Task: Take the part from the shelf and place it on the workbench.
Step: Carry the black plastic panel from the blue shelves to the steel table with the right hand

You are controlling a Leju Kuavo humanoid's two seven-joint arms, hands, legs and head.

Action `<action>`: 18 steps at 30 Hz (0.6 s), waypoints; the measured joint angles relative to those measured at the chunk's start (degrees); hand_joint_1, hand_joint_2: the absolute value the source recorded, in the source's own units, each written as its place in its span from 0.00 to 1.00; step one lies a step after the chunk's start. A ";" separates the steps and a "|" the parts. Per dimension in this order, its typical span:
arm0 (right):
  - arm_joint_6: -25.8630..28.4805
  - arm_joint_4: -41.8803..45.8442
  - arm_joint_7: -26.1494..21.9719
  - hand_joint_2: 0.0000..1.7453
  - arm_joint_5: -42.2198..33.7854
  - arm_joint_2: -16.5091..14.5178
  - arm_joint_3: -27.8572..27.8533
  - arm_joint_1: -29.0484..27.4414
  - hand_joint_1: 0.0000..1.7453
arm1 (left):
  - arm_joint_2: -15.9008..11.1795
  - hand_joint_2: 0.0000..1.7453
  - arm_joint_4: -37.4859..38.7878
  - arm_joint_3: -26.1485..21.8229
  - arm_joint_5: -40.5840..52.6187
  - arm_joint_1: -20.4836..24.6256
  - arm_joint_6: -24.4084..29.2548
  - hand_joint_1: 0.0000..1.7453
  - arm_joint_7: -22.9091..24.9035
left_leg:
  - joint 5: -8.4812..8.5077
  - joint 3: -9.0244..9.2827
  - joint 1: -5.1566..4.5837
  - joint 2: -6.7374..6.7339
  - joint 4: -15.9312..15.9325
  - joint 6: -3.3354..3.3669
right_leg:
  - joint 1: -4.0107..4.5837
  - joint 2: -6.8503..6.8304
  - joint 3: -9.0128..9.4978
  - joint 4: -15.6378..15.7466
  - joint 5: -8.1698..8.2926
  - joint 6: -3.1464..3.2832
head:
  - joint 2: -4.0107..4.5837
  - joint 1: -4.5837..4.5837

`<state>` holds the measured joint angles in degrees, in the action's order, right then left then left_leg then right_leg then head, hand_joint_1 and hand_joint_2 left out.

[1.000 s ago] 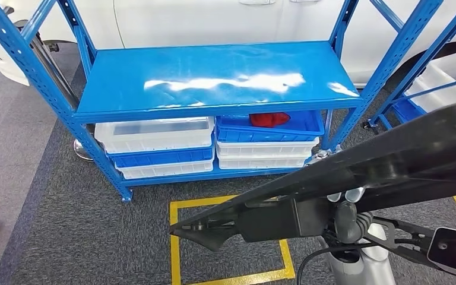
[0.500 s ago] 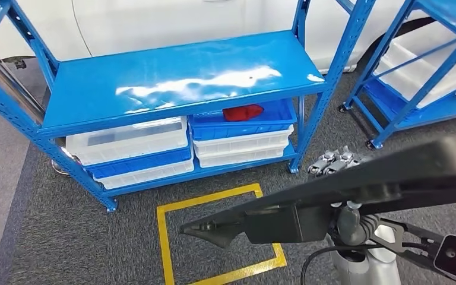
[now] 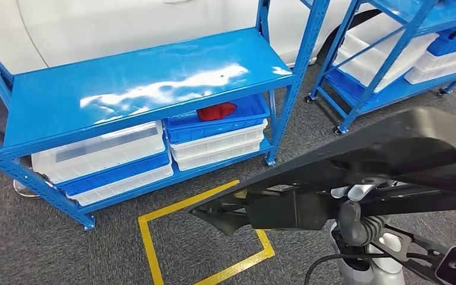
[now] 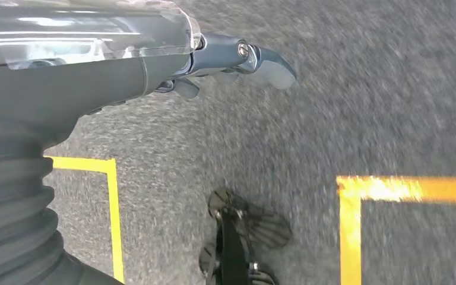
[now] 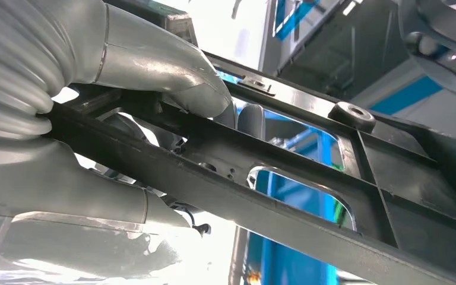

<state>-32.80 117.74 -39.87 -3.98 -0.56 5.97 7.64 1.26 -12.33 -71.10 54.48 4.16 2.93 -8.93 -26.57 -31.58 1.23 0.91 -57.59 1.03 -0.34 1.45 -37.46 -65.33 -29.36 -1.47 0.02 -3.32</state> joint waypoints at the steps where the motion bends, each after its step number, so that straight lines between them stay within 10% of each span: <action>1: 0.08 0.22 0.00 1.00 0.00 0.09 -0.01 -0.12 1.00 | -0.01 1.00 0.00 0.00 0.11 -0.08 -0.17 0.00 -0.20 | -0.02 -0.05 -0.08 -0.76 -0.01 0.11 | -0.11 -0.64 -1.92 -3.97 -1.87 -0.20 | 0.00 0.00; 4: 0.13 0.51 0.00 1.00 0.02 0.28 -0.01 -0.67 1.00 | 0.01 1.00 0.00 0.02 0.20 -0.07 -0.33 0.00 -0.43 | -0.13 -0.08 -0.24 -2.99 -0.03 0.13 | -0.37 -1.10 -4.02 -8.49 -2.45 -0.40 | 0.00 0.00; 8: 0.06 1.27 0.01 1.00 0.02 0.65 0.01 -0.70 1.00 | 0.11 1.00 0.00 0.08 0.22 0.23 -0.65 0.00 -0.52 | -0.49 0.38 -0.56 -5.14 -0.05 -0.46 | 0.36 -4.67 3.68 5.90 3.38 0.85 | 0.00 0.00; 11: 0.03 1.95 0.01 1.00 0.29 0.69 0.22 -0.70 1.00 | 0.13 1.00 0.00 0.09 0.22 0.39 -0.39 0.00 -0.57 | -0.66 0.74 -0.73 -6.56 0.16 -1.32 | 0.75 -4.17 4.15 7.65 3.67 1.77 | 0.00 -0.01; 14: 0.16 2.39 0.00 1.00 0.58 0.69 0.98 -0.51 1.00 | 0.13 1.00 0.00 0.11 0.42 0.60 -0.08 0.00 -0.67 | -3.03 -0.15 -0.61 -4.49 -2.75 -2.08 | 0.21 -2.57 4.40 8.47 4.29 2.74 | 0.00 -0.01; 18: 0.45 2.45 0.01 1.00 0.34 0.69 2.56 -0.20 1.00 | 0.04 1.00 0.00 0.09 0.76 0.14 -0.19 0.00 -1.14 | -8.62 -6.21 -0.50 -1.53 -15.85 -2.37 | 0.18 -0.07 4.28 8.39 4.48 3.14 | 0.00 -0.01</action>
<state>-32.35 120.19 -39.86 -3.64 0.13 8.54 7.44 1.30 -12.33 -71.01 55.24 4.30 2.74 -10.07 -35.19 -37.79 0.73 -0.62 -73.44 -1.34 -0.16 1.39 -33.18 -56.95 -24.88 1.67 0.02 -3.33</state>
